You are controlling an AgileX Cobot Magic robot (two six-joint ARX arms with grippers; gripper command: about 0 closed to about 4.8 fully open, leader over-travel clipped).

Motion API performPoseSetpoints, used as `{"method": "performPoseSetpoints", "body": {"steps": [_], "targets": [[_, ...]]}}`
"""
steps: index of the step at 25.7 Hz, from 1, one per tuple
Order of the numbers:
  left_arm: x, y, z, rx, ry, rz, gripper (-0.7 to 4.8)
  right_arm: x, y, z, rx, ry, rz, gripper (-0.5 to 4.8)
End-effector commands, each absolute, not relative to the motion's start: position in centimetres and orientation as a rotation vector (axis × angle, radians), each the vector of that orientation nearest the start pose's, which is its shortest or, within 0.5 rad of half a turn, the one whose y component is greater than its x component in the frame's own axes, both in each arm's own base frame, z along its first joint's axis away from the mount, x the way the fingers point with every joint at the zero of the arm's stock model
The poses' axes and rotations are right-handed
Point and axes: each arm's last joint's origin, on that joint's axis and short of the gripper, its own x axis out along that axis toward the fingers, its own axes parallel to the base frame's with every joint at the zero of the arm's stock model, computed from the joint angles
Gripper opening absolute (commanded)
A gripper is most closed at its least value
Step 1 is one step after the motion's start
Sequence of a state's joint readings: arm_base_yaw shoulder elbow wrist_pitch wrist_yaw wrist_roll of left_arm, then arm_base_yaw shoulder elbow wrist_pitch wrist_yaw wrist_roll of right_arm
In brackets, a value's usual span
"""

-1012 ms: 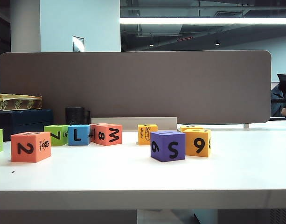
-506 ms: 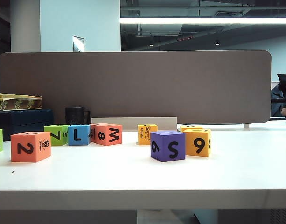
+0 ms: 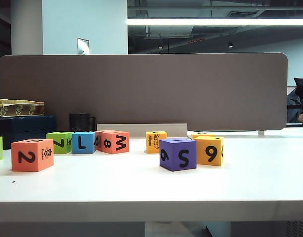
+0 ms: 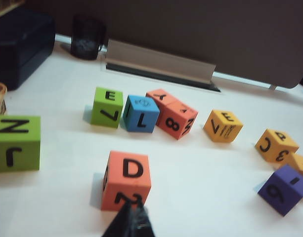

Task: Select the appropriate blocks from the scattered letter blocks on the table and arrange them in a row to spell out "DEEP".

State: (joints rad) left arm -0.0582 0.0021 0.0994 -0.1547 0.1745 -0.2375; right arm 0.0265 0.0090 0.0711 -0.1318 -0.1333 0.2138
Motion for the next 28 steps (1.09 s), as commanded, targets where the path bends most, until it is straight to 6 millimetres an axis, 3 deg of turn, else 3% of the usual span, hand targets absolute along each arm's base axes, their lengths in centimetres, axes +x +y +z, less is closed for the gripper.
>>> {"method": "performPoseSetpoints", "body": {"steps": [1,15,23,28], "targets": [[8.8,-1.0,18.9,-0.242,0.077,-0.235,-0.05,8.9,0.7,18.8,0.219,0.058,0.165,-0.02],[7.8,-1.1,22.7,-0.241,0.073,-0.282,-0.05,7.3,0.8,23.4,0.219,0.068,0.212,-0.02],[8.8,-1.2,24.9,-0.238,0.133,-0.296,-0.05,8.7,1.0,26.8,0.230,0.171,0.266,-0.02],[10.0,-1.3,26.4,-0.180,0.176,-0.295,-0.05,10.8,1.3,29.2,0.242,0.240,0.327,-0.02]]}}
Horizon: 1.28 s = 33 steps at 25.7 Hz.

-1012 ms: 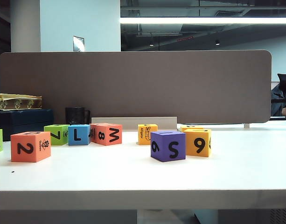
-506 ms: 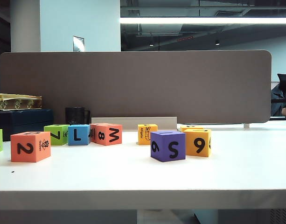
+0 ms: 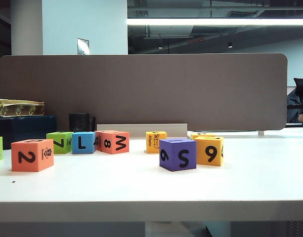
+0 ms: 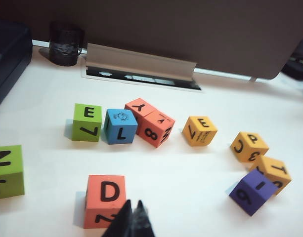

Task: Select the appropriate blocks from the scattered letter blocks on the table and arrange them in a row to spell out "DEEP".

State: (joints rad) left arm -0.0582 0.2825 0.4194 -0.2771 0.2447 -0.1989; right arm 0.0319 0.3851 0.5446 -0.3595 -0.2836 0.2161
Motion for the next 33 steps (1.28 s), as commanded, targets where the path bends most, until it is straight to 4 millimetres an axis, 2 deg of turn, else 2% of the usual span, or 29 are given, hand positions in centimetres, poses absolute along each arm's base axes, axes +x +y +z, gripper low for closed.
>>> {"method": "performPoseSetpoints", "body": {"steps": [1,6,11,16,21,24,26,29,33], "targets": [[10.2,-1.3,26.8,-0.174,0.183,-0.295,-0.05,11.2,1.3,29.6,0.245,0.254,0.336,-0.02],[12.3,-1.4,28.8,-0.138,0.227,-0.294,-0.05,13.3,1.9,31.3,0.244,0.320,0.394,-0.02],[14.5,-1.6,30.0,-0.127,0.295,-0.292,-0.05,15.0,3.1,32.0,0.218,0.367,0.462,-0.02],[17.4,-1.7,30.6,-0.133,0.371,-0.284,-0.05,16.6,5.2,32.5,0.147,0.450,0.520,-0.02],[19.2,-1.8,30.5,-0.142,0.422,-0.280,-0.05,18.0,6.8,32.3,0.108,0.539,0.562,-0.02],[19.9,-1.9,30.6,-0.143,0.428,-0.283,-0.05,18.9,7.8,32.3,0.096,0.600,0.587,-0.02],[20.3,-1.9,31.4,-0.135,0.349,-0.289,-0.05,19.8,9.0,32.5,0.082,0.652,0.612,-0.02],[20.3,-1.9,32.3,-0.155,0.264,-0.291,-0.05,20.6,10.3,33.2,0.066,0.679,0.646,-0.02],[20.4,-2.0,32.5,-0.158,0.251,-0.316,-0.05,21.3,11.3,34.1,0.031,0.676,0.679,-0.02]]}}
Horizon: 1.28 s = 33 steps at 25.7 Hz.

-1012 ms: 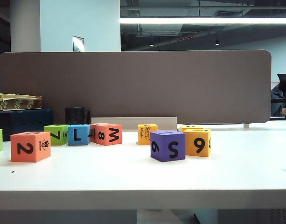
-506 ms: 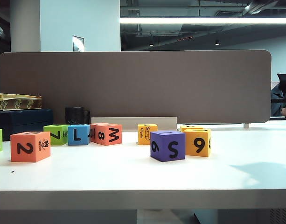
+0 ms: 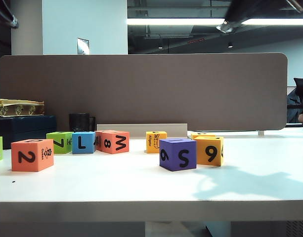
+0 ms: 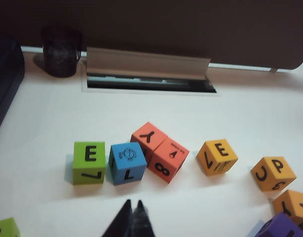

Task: Select the appropriate blocks from the scattered letter blocks on the table and arrange them in a row to spell out "DEEP".

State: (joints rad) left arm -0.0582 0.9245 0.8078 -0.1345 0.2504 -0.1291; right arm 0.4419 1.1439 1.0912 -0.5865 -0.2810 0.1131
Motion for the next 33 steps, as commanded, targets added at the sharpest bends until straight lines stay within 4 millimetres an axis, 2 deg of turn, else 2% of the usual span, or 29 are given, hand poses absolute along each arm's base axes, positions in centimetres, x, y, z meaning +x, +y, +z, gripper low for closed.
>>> {"method": "performPoseSetpoints", "body": {"steps": [1,8,11,20,26,33], "targets": [[20.4,-2.0,32.4,-0.160,0.254,-0.314,-0.05,21.4,11.6,34.3,0.028,0.677,0.683,-0.02],[21.5,-2.1,31.2,-0.176,0.372,-0.298,-0.05,22.7,13.1,35.3,0.003,0.693,0.697,-0.02],[23.4,-2.5,30.6,-0.169,0.493,-0.303,-0.05,23.2,13.9,35.2,-0.025,0.717,0.702,-0.02],[27.8,-3.7,29.0,-0.123,0.690,-0.255,-0.05,23.0,15.3,34.2,-0.081,0.767,0.726,-0.02],[29.7,-4.6,29.4,-0.085,0.754,-0.252,-0.05,22.9,16.4,33.7,-0.108,0.779,0.741,-0.02],[30.5,-4.7,30.2,-0.078,0.742,-0.244,-0.03,23.5,17.5,32.9,-0.126,0.828,0.753,-0.02]]}}
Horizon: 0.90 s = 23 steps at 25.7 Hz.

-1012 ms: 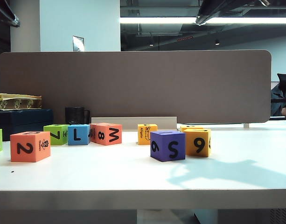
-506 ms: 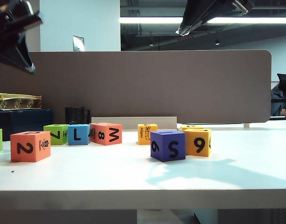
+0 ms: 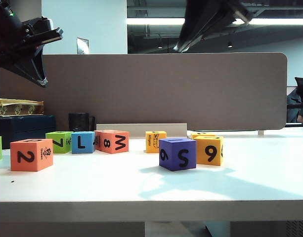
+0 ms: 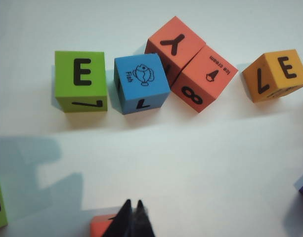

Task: Select the appropriate blocks from the scattered letter blocks on the table and arrange them in a row to spell out "DEEP".

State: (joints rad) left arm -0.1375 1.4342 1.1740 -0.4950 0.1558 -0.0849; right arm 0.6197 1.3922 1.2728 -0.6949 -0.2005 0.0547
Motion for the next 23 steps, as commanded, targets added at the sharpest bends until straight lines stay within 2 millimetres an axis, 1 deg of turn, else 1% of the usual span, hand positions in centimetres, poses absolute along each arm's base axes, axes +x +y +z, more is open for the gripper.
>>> {"method": "performPoseSetpoints", "body": {"steps": [1,4,7,9,12,16,19,21,23], "targets": [[30.6,-4.7,30.3,-0.076,0.737,-0.239,-0.03,23.7,17.7,32.9,-0.129,0.837,0.752,-0.02],[31.2,-4.8,30.9,-0.073,0.733,-0.233,-0.03,24.3,18.0,33.4,-0.136,0.865,0.743,-0.02],[32.0,-4.8,31.3,-0.072,0.771,-0.230,-0.03,24.4,18.0,33.9,-0.132,0.842,0.743,-0.02],[32.5,-4.9,31.3,-0.070,0.791,-0.229,-0.03,24.3,18.0,33.9,-0.134,0.851,0.741,-0.02],[32.8,-5.0,31.3,-0.073,0.802,-0.229,-0.02,24.2,17.9,33.8,-0.132,0.866,0.750,-0.02],[33.0,-5.1,31.5,-0.089,0.780,-0.252,-0.01,24.2,18.0,33.8,-0.126,0.868,0.764,-0.01],[33.4,-5.1,31.9,-0.091,0.719,-0.254,-0.03,24.2,18.0,33.8,-0.123,0.869,0.771,-0.02],[33.8,-5.1,31.8,-0.109,0.701,-0.227,-0.05,24.2,18.0,33.8,-0.126,0.866,0.762,-0.02],[34.6,-5.1,31.0,-0.097,0.711,-0.196,-0.05,24.3,17.9,33.8,-0.145,0.852,0.716,-0.02]]}}
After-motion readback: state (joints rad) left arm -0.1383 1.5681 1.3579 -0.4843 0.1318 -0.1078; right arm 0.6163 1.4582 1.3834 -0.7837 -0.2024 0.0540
